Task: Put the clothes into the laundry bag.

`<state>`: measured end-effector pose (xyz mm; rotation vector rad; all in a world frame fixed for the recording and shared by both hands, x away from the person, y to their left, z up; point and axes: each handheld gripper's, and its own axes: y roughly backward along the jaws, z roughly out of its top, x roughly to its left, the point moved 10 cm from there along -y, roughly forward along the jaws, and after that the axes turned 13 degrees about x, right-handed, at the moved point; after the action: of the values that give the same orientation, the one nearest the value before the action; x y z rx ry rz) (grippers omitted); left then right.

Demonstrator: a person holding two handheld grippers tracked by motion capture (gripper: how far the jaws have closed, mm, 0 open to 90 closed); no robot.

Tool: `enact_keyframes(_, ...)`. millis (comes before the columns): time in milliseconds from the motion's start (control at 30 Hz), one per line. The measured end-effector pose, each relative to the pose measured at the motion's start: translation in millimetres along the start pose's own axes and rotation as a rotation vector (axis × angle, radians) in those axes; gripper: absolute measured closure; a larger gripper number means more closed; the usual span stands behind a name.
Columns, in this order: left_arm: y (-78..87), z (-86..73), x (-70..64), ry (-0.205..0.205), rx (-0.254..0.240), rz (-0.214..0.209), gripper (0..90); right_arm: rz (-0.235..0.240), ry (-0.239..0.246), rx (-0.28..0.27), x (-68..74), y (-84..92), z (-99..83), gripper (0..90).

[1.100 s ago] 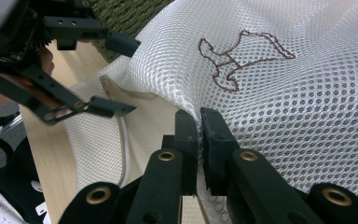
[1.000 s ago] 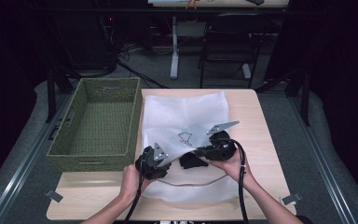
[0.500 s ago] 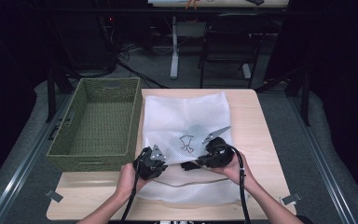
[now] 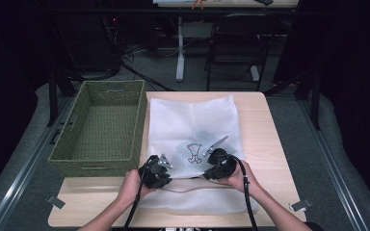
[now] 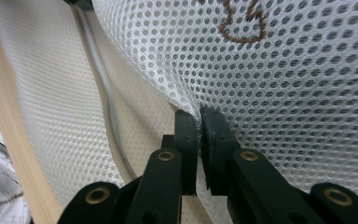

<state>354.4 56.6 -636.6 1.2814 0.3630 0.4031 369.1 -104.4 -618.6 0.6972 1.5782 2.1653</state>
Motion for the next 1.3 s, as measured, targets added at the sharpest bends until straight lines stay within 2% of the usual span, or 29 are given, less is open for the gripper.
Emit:
enact_keyframes(133,-5.0,-2.9,-2.2,-0.004,0.030,-0.016,74.0,-0.021,0.015,0.030,-1.8,-9.0,-1.6,84.6)
enact_keyframes(200,-2.4,-3.2,-2.6,-0.006,0.029,-0.021,68.8,-0.029,0.030,0.050,-3.0,-10.3,-3.6,78.8)
enact_keyframes(267,3.1,-3.9,-5.2,-0.009,0.022,-0.031,59.5,-0.033,0.068,0.053,-1.9,-6.0,-5.1,72.1)
enact_keyframes(367,13.8,-7.6,-7.4,0.012,-0.008,-0.033,45.0,-0.042,0.084,0.009,0.3,9.5,-4.1,62.9)
enact_keyframes(533,31.4,-19.2,-12.8,0.055,-0.066,-0.036,30.7,-0.053,0.094,-0.092,3.4,32.2,2.0,43.3)
enact_keyframes(600,37.0,-25.7,-15.7,0.075,-0.077,-0.034,26.9,-0.055,0.110,-0.113,6.7,35.3,4.7,36.7)
enact_keyframes(667,42.4,-32.6,-19.3,0.103,-0.090,-0.038,22.6,-0.050,0.106,-0.112,12.7,35.2,6.4,29.8)
enact_keyframes(700,44.7,-36.1,-20.5,0.112,-0.100,-0.038,20.6,-0.047,0.120,-0.113,15.6,34.6,7.5,26.4)
enact_keyframes(867,45.4,-60.3,-15.9,0.196,-0.087,-0.024,15.9,-0.056,0.140,-0.108,27.1,30.5,11.9,16.1)
enact_keyframes(967,44.7,-72.0,-10.5,0.232,-0.072,-0.016,16.0,-0.066,0.147,-0.121,30.4,31.1,14.8,14.9)
enact_keyframes(1100,42.3,-81.7,-6.3,0.277,-0.058,-0.026,16.2,-0.078,0.161,-0.141,33.5,32.7,17.9,15.1)
enact_keyframes(1167,40.5,-84.1,-5.1,0.291,-0.056,-0.042,16.4,-0.079,0.164,-0.139,35.0,31.4,18.5,15.8)
enact_keyframes(1300,36.4,-86.3,-4.7,0.290,-0.037,-0.044,18.1,-0.083,0.176,-0.136,38.3,28.0,19.9,17.0)
